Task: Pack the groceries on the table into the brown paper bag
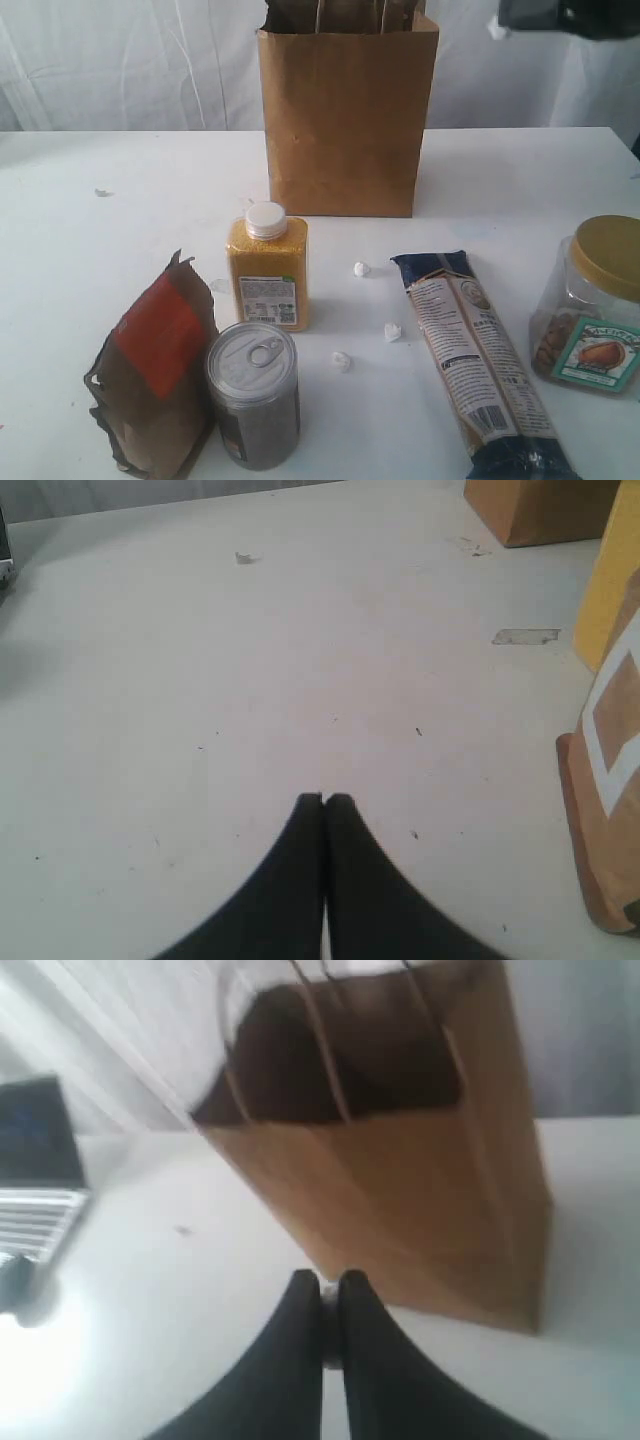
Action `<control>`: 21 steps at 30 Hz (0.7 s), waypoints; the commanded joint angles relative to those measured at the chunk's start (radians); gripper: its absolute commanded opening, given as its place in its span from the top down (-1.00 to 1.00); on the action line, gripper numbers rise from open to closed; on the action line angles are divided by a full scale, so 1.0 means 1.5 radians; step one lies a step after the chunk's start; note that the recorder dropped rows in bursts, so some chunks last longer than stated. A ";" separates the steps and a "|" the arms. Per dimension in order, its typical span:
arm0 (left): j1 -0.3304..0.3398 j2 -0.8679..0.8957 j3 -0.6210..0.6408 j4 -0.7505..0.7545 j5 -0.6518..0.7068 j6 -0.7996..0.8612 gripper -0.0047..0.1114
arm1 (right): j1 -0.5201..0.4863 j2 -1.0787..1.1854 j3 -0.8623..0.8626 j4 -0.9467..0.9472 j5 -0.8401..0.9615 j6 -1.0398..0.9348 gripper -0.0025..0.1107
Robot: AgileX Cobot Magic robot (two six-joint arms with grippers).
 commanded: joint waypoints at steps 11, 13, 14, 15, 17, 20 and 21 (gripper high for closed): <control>-0.004 -0.003 0.003 -0.002 -0.001 0.000 0.92 | -0.001 0.311 -0.276 0.484 0.031 -0.320 0.96; -0.004 -0.003 0.003 -0.002 -0.001 0.000 0.92 | -0.002 0.325 -0.279 0.529 0.046 -0.390 0.96; -0.004 -0.003 0.003 -0.002 -0.001 0.000 0.92 | -0.007 0.326 -0.278 0.534 0.062 -0.430 0.96; -0.004 -0.003 0.003 -0.002 -0.001 0.000 0.92 | -0.007 0.326 -0.278 0.534 0.074 -0.453 0.96; -0.004 -0.003 0.003 -0.002 -0.001 0.000 0.92 | -0.007 0.326 -0.278 0.534 0.074 -0.452 0.96; -0.004 -0.003 0.003 -0.001 -0.001 0.000 0.92 | -0.007 0.324 -0.278 0.533 0.089 -0.452 0.96; -0.004 -0.003 0.003 -0.001 -0.001 0.000 0.92 | -0.007 0.322 -0.278 0.528 0.105 -0.452 0.96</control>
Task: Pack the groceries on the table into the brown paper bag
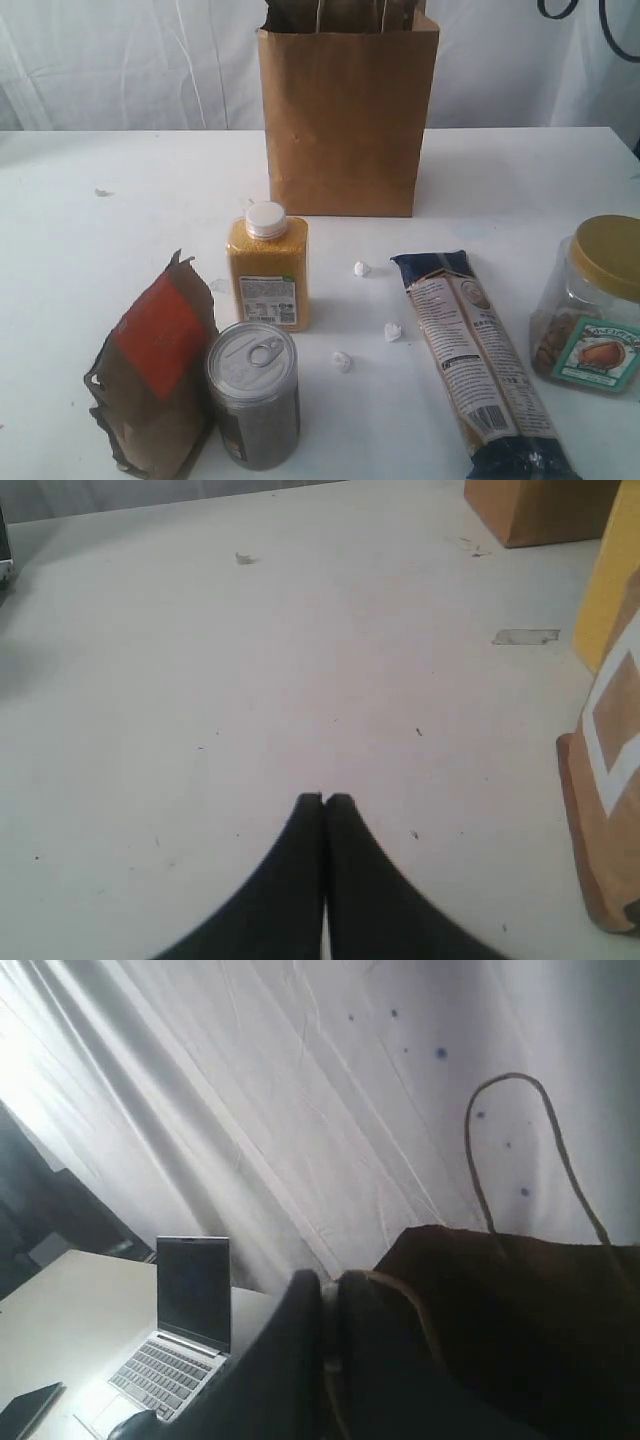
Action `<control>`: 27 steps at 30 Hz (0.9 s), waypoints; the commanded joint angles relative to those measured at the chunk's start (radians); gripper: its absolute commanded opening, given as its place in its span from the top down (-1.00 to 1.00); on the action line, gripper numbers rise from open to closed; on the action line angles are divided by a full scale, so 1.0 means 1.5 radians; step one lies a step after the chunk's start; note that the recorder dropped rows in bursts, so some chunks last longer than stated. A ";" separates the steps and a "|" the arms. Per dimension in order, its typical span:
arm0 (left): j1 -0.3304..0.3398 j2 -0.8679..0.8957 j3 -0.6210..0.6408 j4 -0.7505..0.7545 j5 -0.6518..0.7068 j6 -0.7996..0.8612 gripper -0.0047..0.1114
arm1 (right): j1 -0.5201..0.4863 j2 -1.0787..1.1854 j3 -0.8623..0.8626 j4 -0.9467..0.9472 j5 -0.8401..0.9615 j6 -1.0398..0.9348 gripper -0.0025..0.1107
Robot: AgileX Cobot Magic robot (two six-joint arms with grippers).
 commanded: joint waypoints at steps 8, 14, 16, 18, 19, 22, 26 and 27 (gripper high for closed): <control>-0.004 -0.003 0.003 0.001 -0.001 0.000 0.92 | -0.005 -0.022 -0.007 -0.088 0.094 -0.019 0.96; -0.004 -0.003 0.003 0.001 -0.001 0.000 0.92 | -0.005 -0.063 0.043 -0.109 0.016 -0.032 0.96; -0.004 -0.003 0.003 0.001 -0.001 0.000 0.92 | -0.005 -0.086 0.093 -0.112 -0.019 -0.065 0.96; -0.004 -0.003 0.003 0.001 -0.001 0.000 0.92 | -0.005 -0.108 0.141 -0.096 -0.040 -0.120 0.96; -0.004 -0.003 0.003 0.001 -0.001 0.000 0.92 | -0.004 -0.115 0.156 -0.080 -0.050 -0.142 0.96; -0.004 -0.003 0.003 0.001 -0.001 0.000 0.92 | -0.004 -0.120 0.175 0.012 -0.073 -0.225 0.96; -0.004 -0.003 0.003 0.001 -0.001 0.000 0.92 | 0.014 -0.094 0.168 0.058 -0.076 -0.308 0.96; -0.004 -0.003 0.003 0.001 -0.001 0.000 0.92 | 0.022 -0.085 0.166 0.058 -0.084 -0.310 0.96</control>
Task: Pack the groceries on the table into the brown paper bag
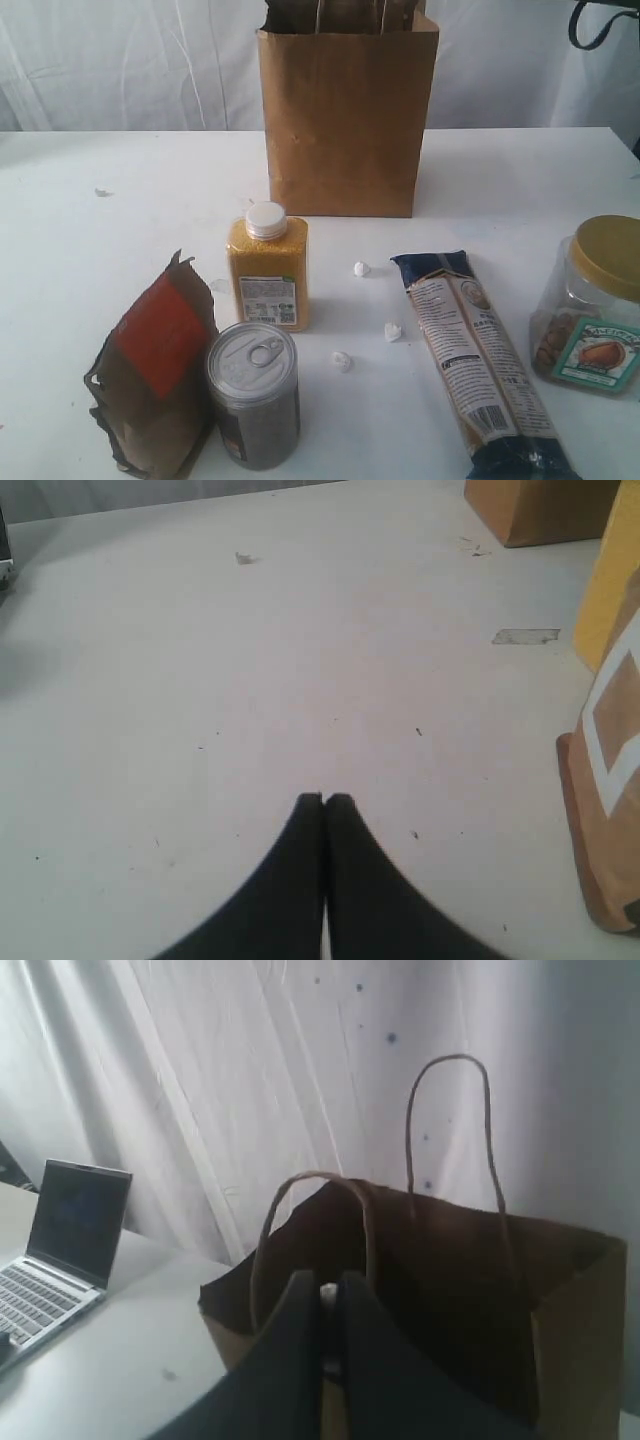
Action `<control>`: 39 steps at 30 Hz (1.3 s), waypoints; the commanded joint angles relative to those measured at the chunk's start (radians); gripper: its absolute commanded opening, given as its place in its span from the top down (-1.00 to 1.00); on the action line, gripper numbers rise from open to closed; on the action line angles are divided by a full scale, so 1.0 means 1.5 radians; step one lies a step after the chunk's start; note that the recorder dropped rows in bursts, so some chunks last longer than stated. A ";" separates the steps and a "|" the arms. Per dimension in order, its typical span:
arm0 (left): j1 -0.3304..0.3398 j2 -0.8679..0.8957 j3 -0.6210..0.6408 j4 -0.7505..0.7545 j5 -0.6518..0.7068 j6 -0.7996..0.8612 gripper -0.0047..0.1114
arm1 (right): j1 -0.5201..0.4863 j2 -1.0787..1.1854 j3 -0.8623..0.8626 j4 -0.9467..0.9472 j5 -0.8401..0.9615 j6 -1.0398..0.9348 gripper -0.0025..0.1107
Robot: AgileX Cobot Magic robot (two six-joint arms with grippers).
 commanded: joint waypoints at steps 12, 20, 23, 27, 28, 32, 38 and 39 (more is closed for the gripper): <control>-0.004 -0.003 0.003 0.001 -0.001 0.000 0.92 | 0.074 0.106 -0.055 0.035 -0.134 -0.160 0.96; -0.004 -0.003 0.003 0.001 -0.001 0.000 0.92 | 0.074 0.107 -0.092 0.035 -0.241 -0.152 0.96; -0.004 -0.003 0.003 0.001 -0.001 0.000 0.92 | 0.074 0.117 -0.092 0.035 -0.306 -0.128 0.96; -0.004 -0.003 0.003 0.001 -0.001 0.000 0.92 | 0.074 0.143 -0.097 0.035 -0.153 -0.152 0.96; -0.004 -0.003 0.003 0.001 -0.001 0.000 0.92 | 0.074 0.151 -0.104 0.035 -0.134 -0.160 0.96; -0.004 -0.003 0.003 0.001 -0.001 0.000 0.92 | 0.074 0.168 -0.113 0.035 -0.208 -0.139 0.95; -0.004 -0.003 0.003 0.001 -0.001 0.000 0.92 | 0.074 0.168 -0.113 0.035 -0.201 -0.099 0.67; -0.004 -0.003 0.003 0.001 -0.001 0.000 0.92 | 0.074 0.168 -0.113 0.035 -0.189 -0.099 0.60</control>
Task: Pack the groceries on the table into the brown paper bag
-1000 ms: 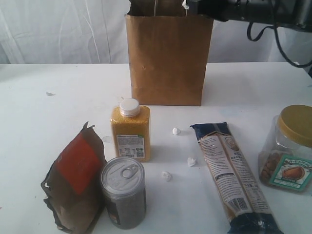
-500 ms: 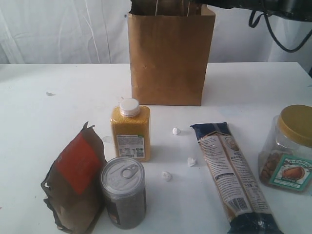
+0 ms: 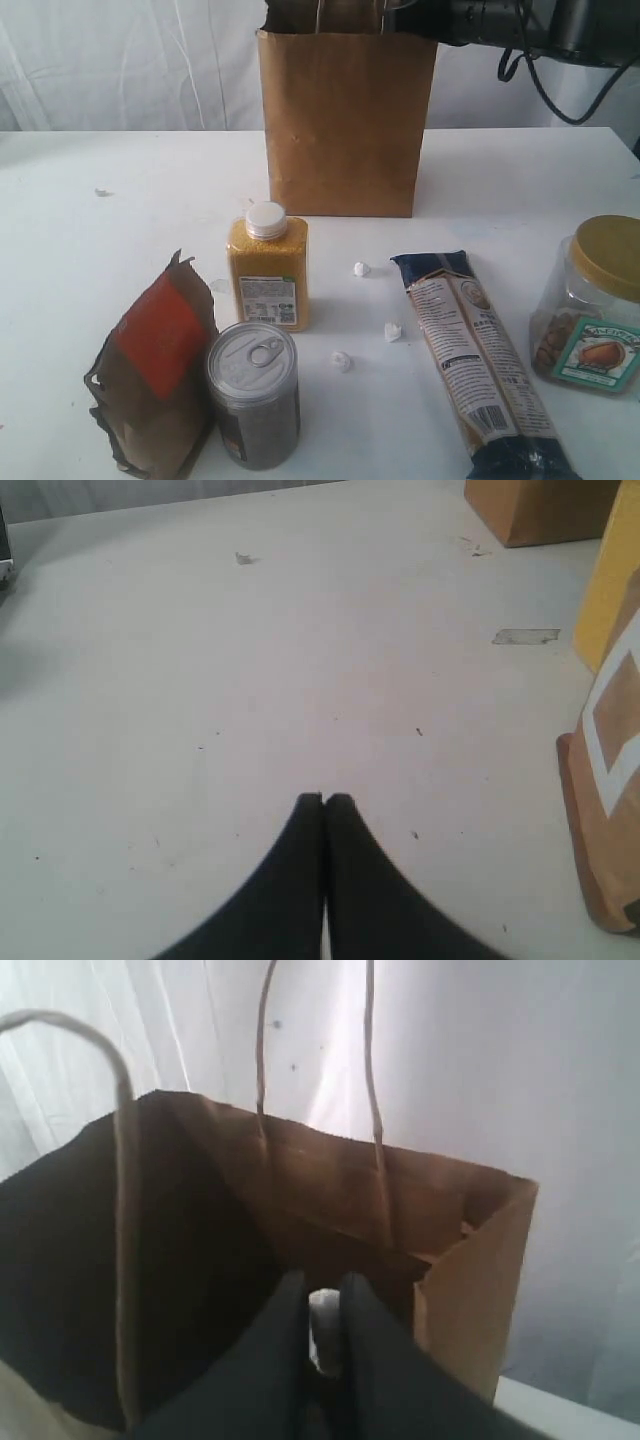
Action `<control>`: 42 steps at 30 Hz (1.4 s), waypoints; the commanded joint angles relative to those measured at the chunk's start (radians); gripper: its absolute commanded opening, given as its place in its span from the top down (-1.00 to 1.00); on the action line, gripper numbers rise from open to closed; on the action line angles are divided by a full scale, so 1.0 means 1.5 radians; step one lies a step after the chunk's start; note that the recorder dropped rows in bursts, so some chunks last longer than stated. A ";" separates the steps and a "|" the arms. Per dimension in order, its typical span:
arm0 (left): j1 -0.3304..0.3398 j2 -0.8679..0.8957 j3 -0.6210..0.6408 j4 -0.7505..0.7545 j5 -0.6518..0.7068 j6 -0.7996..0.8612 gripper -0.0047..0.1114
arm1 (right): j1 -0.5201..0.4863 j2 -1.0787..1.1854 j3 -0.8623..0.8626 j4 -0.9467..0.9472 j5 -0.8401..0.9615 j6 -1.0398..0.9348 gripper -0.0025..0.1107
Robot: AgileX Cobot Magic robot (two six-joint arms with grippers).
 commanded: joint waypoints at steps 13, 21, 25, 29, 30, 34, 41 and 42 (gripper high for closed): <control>-0.004 -0.003 0.003 0.001 -0.001 0.000 0.92 | -0.002 -0.060 0.007 0.000 0.052 0.203 0.66; -0.004 -0.003 0.003 0.001 -0.001 0.000 0.92 | -0.002 -0.239 0.113 -0.312 0.039 0.376 0.96; -0.004 -0.003 0.003 0.001 -0.001 0.000 0.92 | -0.002 -0.389 0.224 -0.544 0.042 0.532 0.96; -0.004 -0.003 0.003 0.001 -0.001 0.000 0.92 | -0.002 -0.485 0.300 -0.731 0.121 0.657 0.96; -0.004 -0.003 0.003 0.001 -0.001 0.000 0.92 | -0.002 -0.498 0.309 -0.771 0.154 0.692 0.96; -0.004 -0.003 0.003 0.001 -0.001 0.000 0.92 | 0.011 -0.501 0.317 -0.998 0.441 0.961 0.96; -0.004 -0.003 0.003 0.001 -0.001 0.000 0.92 | 0.182 -0.401 0.292 -1.154 0.482 1.061 0.96; -0.004 -0.003 0.003 0.001 -0.001 0.000 0.92 | 0.189 -0.365 0.287 -1.163 0.493 1.061 0.96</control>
